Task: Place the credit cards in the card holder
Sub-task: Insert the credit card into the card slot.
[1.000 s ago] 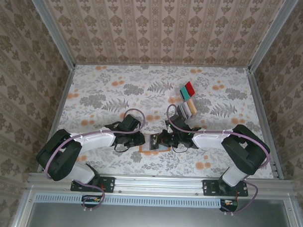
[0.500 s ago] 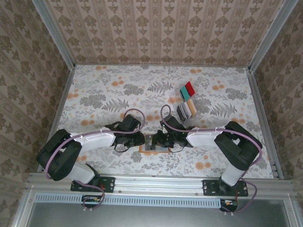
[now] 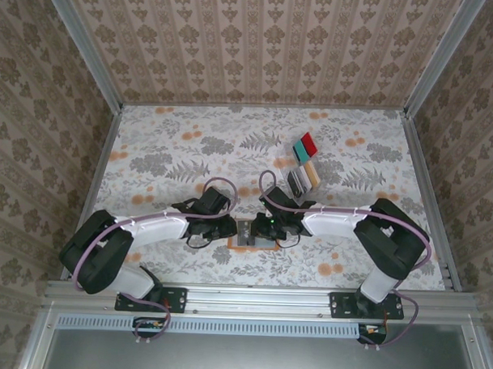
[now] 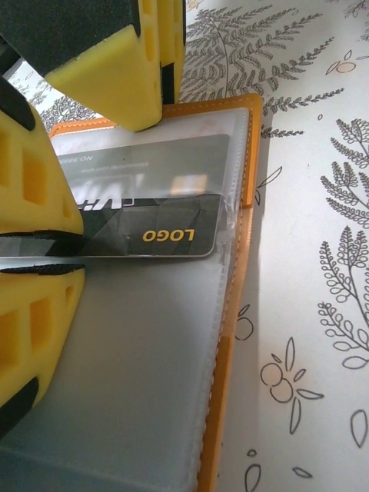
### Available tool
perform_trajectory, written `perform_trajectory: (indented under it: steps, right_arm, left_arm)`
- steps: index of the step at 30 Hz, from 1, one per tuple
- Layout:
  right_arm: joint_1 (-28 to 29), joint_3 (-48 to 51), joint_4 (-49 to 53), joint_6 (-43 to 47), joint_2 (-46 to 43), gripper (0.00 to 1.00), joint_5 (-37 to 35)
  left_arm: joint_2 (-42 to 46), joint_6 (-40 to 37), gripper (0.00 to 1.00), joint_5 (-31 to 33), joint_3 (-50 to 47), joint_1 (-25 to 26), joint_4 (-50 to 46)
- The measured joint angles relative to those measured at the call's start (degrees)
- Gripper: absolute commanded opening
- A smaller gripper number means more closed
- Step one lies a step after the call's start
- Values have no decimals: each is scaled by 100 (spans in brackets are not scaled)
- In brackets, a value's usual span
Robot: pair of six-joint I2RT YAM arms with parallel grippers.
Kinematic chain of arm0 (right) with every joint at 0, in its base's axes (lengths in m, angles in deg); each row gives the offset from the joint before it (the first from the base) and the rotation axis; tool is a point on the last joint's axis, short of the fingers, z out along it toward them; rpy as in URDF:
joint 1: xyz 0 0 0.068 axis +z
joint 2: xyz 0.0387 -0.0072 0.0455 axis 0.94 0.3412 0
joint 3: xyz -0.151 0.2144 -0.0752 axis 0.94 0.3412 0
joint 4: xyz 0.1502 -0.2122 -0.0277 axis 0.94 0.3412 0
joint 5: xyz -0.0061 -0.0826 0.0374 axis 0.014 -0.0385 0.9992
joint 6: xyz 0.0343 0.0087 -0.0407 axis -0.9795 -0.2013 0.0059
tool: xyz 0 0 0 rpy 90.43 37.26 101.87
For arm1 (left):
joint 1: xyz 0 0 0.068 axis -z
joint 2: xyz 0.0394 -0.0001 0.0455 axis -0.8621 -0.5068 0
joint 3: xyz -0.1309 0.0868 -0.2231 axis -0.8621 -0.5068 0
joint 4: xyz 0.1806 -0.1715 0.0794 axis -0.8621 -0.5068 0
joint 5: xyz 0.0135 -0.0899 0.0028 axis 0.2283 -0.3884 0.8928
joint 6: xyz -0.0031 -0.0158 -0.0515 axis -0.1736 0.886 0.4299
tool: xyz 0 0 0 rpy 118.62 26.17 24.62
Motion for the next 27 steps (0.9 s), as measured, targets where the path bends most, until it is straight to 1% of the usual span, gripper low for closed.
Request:
perform_trajectory:
  steps: [3,11,14,16,27]
  right_arm:
    - [9,-66,-96,-17,153,14,96]
    - [46,-284,-146,-17,382,15,229]
    - [50,-313,-149,-17,402,16,234]
    - [59,-319,-146,-15,402,16,225]
    - [122,-319,-195,-83,356,14,293]
  left_arm:
    - [0,0,25,-2,0,0,4]
    - [11,0,28,70,0,-15,-11]
    - [20,0,31,96,0,-37,-13]
    - [20,0,32,96,0,-35,-11]
    - [118,0,39,96,-20,-28,7]
